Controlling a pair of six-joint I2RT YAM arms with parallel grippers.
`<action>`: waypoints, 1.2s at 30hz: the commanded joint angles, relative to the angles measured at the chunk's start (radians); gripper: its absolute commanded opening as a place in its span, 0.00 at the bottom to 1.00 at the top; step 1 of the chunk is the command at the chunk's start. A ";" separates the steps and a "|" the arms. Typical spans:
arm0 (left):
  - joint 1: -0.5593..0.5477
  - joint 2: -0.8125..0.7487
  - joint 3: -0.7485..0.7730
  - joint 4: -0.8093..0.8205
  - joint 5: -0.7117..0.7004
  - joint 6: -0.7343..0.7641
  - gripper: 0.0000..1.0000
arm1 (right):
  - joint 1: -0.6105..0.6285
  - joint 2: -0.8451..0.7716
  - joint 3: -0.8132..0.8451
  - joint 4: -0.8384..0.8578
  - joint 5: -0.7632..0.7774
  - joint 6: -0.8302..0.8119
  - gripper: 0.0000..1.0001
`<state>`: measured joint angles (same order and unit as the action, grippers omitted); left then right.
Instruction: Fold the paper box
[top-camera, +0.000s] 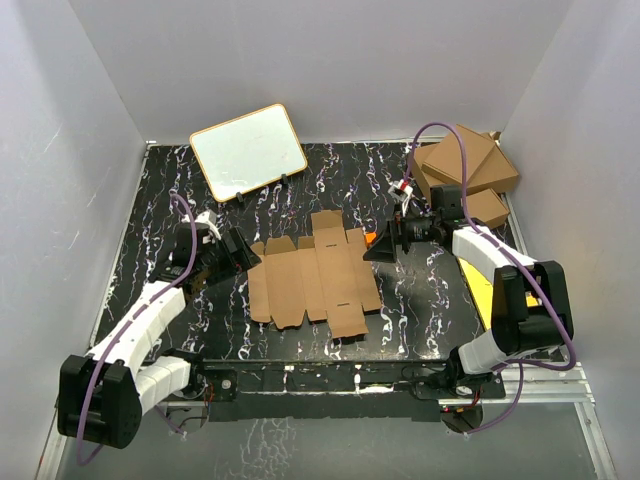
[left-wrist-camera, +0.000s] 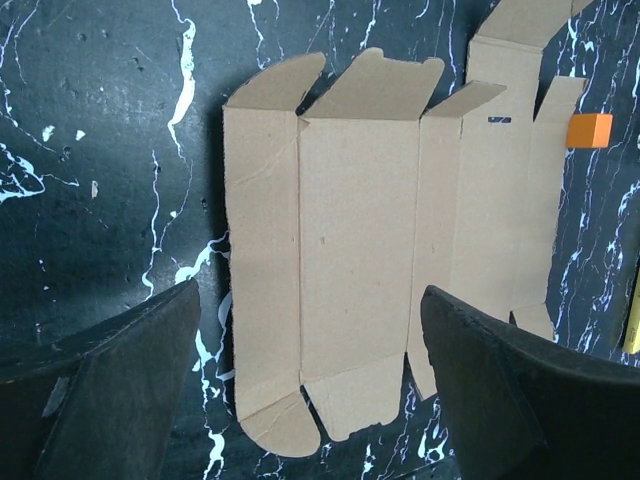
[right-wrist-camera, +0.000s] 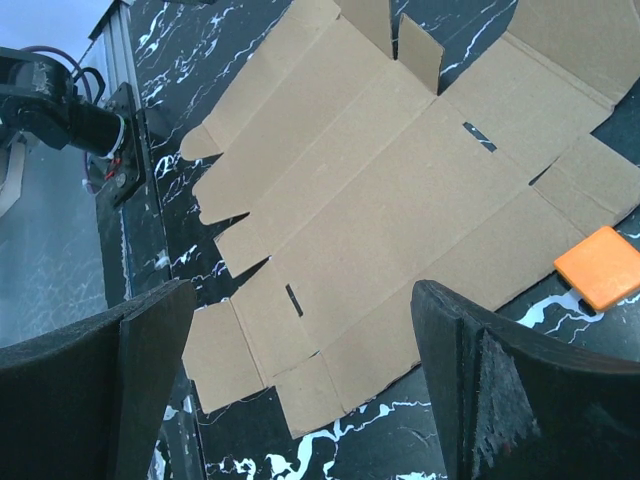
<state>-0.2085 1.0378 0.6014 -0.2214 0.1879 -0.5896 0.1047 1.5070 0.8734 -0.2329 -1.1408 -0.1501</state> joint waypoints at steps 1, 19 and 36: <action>0.022 -0.018 -0.018 0.031 0.050 -0.014 0.89 | 0.003 -0.033 -0.010 0.072 -0.046 -0.013 0.98; 0.075 -0.082 -0.066 0.085 0.098 -0.012 0.88 | -0.004 -0.039 0.041 -0.112 -0.157 -0.251 0.98; 0.233 0.018 -0.115 0.243 0.345 -0.055 0.86 | 0.004 -0.107 -0.094 0.196 -0.137 -0.016 0.98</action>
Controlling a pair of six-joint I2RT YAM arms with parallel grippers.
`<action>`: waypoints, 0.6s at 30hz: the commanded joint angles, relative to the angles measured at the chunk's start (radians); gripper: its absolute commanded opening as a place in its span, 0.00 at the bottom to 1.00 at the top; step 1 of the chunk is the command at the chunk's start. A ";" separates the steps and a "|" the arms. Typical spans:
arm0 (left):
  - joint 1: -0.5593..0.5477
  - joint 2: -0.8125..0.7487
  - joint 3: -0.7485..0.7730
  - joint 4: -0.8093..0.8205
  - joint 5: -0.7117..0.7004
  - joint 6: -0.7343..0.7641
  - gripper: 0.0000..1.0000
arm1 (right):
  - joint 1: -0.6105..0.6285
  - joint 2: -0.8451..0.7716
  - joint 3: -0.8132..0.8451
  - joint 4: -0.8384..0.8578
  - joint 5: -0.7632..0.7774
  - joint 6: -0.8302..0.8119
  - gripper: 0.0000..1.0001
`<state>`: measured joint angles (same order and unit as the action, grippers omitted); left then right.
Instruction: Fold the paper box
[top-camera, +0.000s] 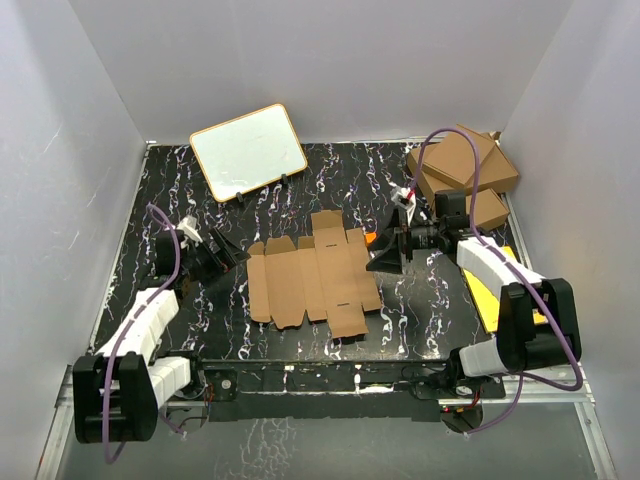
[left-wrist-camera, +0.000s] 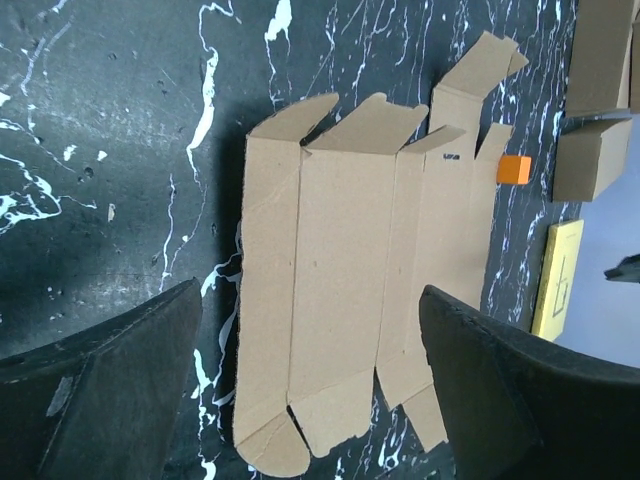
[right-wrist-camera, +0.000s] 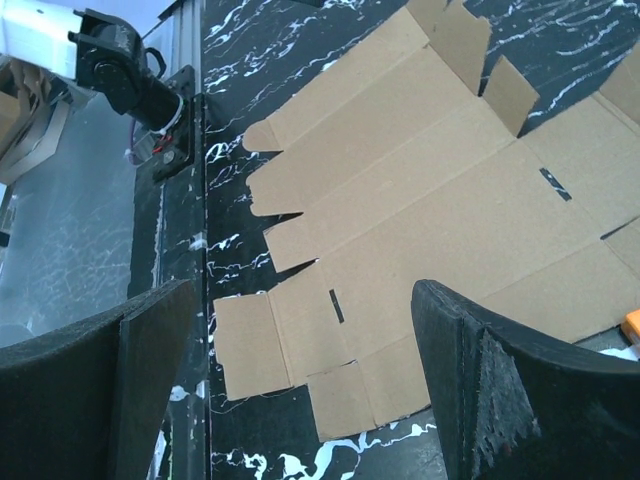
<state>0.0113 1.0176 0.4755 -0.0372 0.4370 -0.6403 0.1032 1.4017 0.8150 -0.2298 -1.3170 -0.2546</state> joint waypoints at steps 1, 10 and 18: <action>0.013 0.052 0.009 0.067 0.099 -0.002 0.86 | 0.006 0.011 -0.029 0.182 0.069 0.092 0.98; 0.012 0.124 0.005 0.073 0.081 0.005 0.77 | 0.013 0.070 -0.053 0.204 0.267 0.160 0.86; 0.013 0.110 -0.020 0.066 0.050 -0.018 0.75 | 0.012 0.138 -0.094 0.290 0.288 0.311 0.73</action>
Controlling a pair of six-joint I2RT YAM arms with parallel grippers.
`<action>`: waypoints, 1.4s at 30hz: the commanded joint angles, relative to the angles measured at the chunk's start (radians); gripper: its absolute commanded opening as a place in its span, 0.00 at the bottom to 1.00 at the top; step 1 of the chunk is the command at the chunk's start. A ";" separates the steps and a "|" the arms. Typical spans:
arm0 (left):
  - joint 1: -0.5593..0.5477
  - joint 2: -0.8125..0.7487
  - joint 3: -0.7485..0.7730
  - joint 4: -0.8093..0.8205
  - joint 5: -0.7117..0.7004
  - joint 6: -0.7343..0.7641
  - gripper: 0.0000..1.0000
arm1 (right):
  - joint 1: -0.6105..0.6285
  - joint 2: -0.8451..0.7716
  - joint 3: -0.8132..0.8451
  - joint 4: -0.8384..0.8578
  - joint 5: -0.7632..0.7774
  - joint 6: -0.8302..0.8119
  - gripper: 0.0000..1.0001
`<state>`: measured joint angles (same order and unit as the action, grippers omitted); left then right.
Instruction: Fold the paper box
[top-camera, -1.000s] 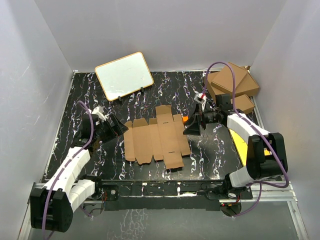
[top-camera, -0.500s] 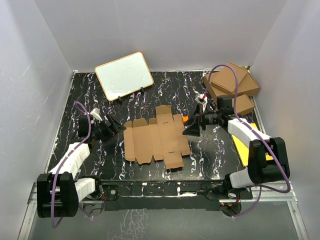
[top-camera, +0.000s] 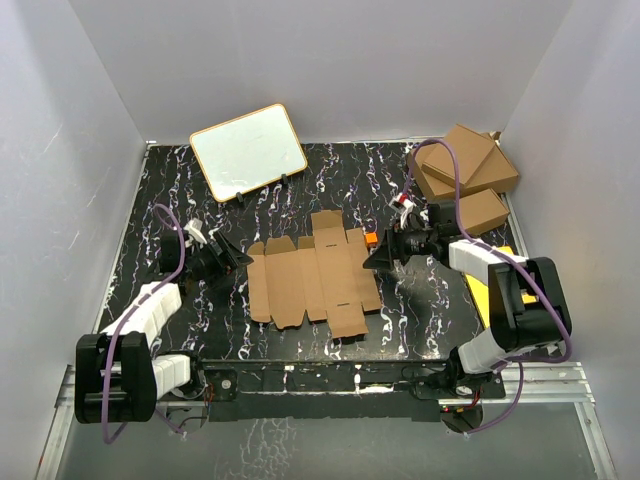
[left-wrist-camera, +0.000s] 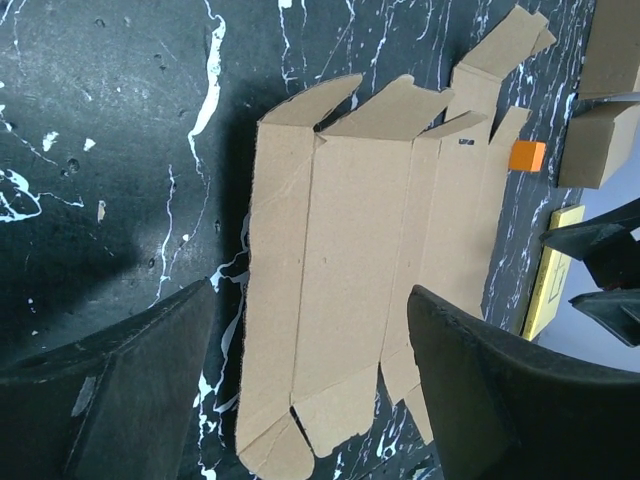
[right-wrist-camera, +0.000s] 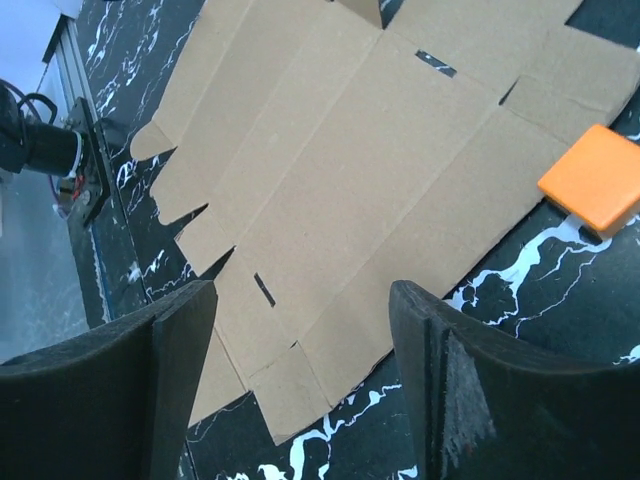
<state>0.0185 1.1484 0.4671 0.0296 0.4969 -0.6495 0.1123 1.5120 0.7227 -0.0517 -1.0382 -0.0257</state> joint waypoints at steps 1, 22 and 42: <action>0.005 -0.012 -0.008 -0.005 -0.009 -0.009 0.75 | 0.003 0.031 -0.006 0.120 0.008 0.098 0.72; 0.006 0.150 -0.032 0.086 0.065 -0.060 0.70 | 0.004 0.118 -0.033 0.184 0.223 0.264 0.41; -0.004 0.192 -0.006 0.070 0.060 -0.061 0.53 | 0.011 0.171 -0.022 0.185 0.210 0.293 0.34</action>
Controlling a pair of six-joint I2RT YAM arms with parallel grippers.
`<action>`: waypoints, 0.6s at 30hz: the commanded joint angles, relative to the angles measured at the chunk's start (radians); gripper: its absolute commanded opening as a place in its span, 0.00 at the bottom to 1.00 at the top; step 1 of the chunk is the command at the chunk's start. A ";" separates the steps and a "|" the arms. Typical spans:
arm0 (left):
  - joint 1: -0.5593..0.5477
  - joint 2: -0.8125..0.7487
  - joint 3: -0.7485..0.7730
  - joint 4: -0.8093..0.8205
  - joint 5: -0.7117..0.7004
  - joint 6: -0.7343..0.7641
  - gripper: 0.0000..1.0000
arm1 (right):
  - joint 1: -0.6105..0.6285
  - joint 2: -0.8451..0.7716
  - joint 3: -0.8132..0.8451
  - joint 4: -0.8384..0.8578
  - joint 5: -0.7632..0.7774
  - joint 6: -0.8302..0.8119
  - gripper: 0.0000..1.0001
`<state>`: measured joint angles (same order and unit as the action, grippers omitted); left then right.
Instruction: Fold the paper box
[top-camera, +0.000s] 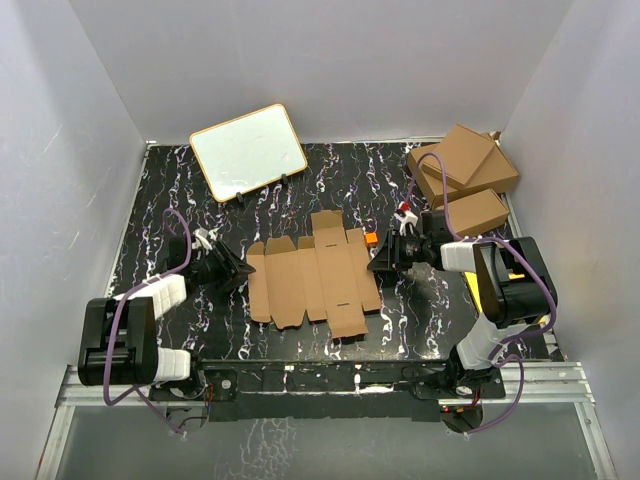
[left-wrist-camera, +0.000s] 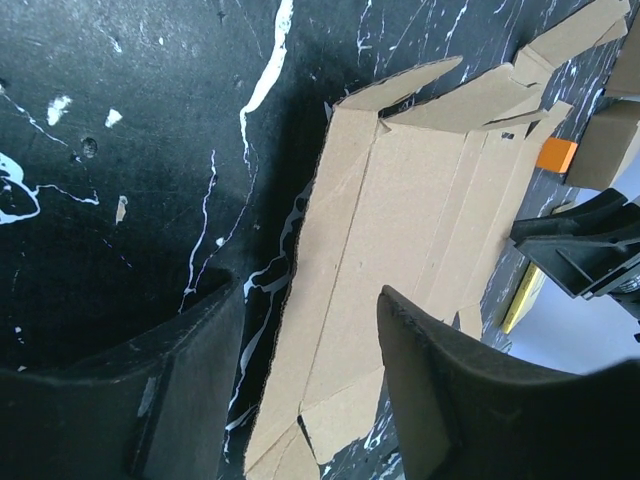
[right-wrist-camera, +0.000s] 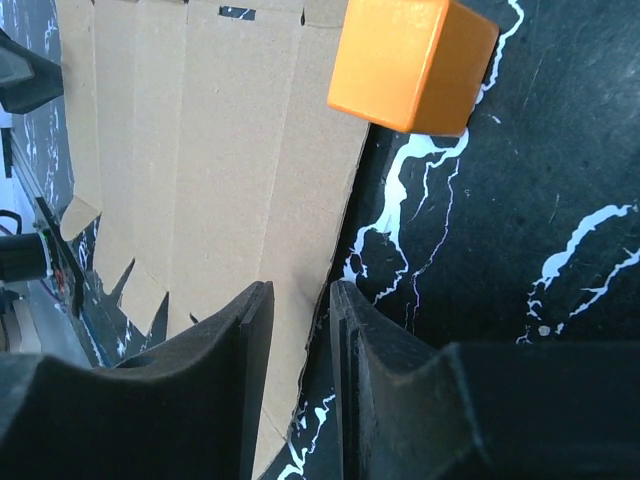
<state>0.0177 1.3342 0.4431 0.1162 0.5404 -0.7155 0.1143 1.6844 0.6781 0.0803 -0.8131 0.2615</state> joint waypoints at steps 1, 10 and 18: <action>-0.007 0.008 0.020 -0.017 0.016 0.005 0.52 | 0.010 0.000 0.023 0.053 -0.016 0.005 0.33; -0.042 0.020 0.023 0.032 0.032 -0.022 0.46 | 0.039 0.018 0.033 0.036 0.012 -0.004 0.32; -0.097 0.000 0.007 0.138 0.056 -0.079 0.41 | 0.049 0.026 0.040 0.026 0.012 -0.011 0.32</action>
<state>-0.0551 1.3548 0.4450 0.1864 0.5571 -0.7609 0.1555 1.6981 0.6884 0.0795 -0.8131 0.2642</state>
